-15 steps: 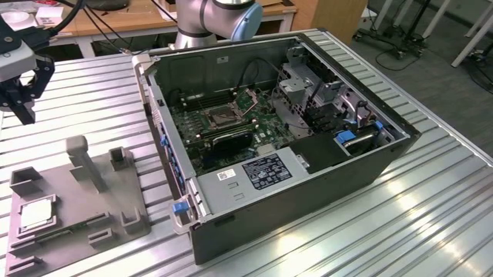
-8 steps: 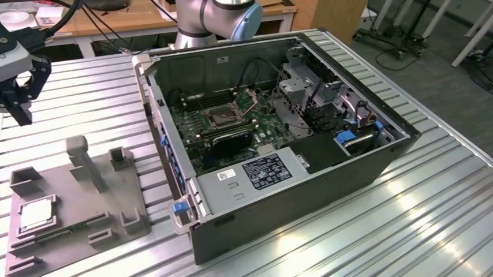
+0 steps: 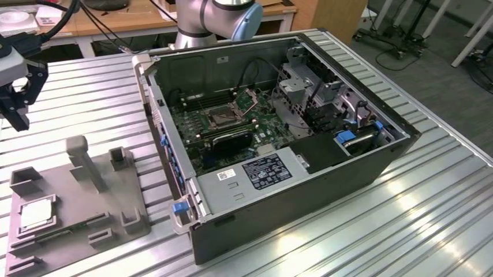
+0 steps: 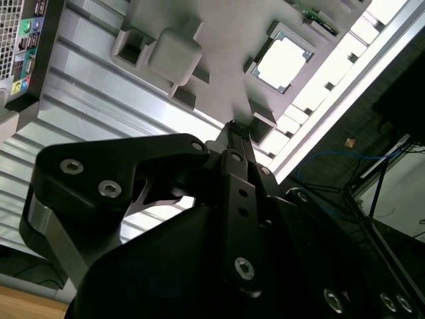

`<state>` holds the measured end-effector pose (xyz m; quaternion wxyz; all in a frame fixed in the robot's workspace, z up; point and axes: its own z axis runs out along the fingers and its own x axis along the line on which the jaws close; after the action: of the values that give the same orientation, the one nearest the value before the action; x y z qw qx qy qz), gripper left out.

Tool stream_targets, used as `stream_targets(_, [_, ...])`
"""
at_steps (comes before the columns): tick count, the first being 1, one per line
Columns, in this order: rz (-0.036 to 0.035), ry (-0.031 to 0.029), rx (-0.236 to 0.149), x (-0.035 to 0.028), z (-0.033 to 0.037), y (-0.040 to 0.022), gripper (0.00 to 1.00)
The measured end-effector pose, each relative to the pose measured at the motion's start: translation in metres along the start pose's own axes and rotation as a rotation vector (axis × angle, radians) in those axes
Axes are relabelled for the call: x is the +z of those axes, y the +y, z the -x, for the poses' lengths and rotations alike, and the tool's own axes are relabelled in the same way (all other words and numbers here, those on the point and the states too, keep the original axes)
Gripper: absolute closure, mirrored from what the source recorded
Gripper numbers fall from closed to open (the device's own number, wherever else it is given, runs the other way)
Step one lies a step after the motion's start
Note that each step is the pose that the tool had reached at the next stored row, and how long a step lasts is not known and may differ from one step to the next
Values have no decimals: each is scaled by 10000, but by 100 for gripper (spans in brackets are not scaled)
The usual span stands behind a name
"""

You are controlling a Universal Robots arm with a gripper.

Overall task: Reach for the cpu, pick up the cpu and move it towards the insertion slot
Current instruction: 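Reach for the cpu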

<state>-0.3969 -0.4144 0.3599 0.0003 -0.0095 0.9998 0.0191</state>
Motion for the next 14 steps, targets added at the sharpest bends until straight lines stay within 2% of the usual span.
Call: stream_targets(14, [0, -11, 0, 0, -45, -20, 89])
